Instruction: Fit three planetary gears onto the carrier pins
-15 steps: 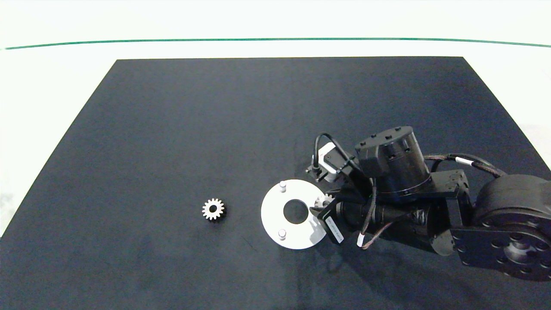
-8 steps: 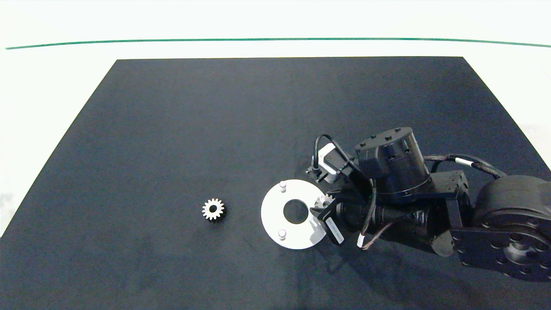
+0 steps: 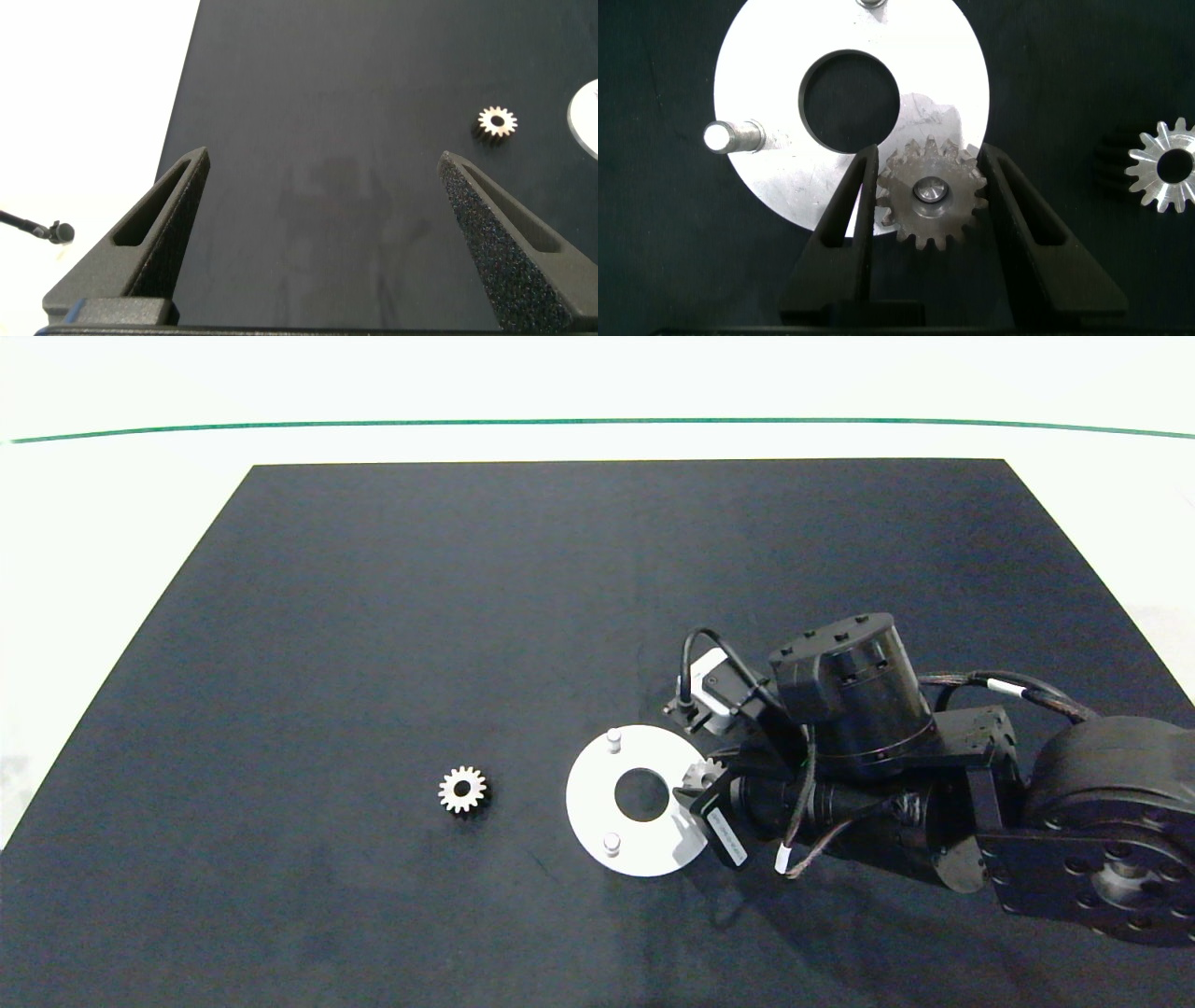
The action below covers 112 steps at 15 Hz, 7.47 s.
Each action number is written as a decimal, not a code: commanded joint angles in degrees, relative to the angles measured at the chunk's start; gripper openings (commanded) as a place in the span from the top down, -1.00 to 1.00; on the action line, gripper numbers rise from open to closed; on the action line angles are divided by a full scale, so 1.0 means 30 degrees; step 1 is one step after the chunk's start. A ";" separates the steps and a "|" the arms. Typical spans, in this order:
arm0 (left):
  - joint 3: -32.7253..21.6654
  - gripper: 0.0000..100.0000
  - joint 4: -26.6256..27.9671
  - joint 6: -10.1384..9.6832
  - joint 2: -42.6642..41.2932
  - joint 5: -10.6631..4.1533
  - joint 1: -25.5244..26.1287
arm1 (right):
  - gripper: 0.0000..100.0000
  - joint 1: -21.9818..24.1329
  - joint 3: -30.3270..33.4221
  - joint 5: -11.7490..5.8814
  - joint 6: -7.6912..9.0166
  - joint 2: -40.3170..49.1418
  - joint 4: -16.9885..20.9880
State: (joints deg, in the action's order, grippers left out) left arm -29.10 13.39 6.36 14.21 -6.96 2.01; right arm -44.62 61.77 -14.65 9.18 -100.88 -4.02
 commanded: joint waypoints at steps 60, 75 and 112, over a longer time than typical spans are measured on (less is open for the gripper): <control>-0.0408 -1.00 0.0050 -0.0041 0.0008 -0.0023 0.0062 | 0.32 0.5263 0.0123 0.1310 -0.0159 -0.0769 -0.2028; -0.0437 -1.00 0.0577 -0.0070 -0.0051 -0.0023 0.0062 | 0.74 0.4443 0.0768 0.1134 -0.0072 0.0227 -0.1823; -0.0877 -1.00 0.0607 -0.0070 0.0067 -0.0023 0.0062 | 0.74 -0.1124 0.6187 -0.1737 0.0954 -0.4402 0.0374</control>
State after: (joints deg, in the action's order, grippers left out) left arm -31.74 15.10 6.12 14.28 -6.96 2.21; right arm -47.98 80.32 -19.76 11.96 -113.64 -2.86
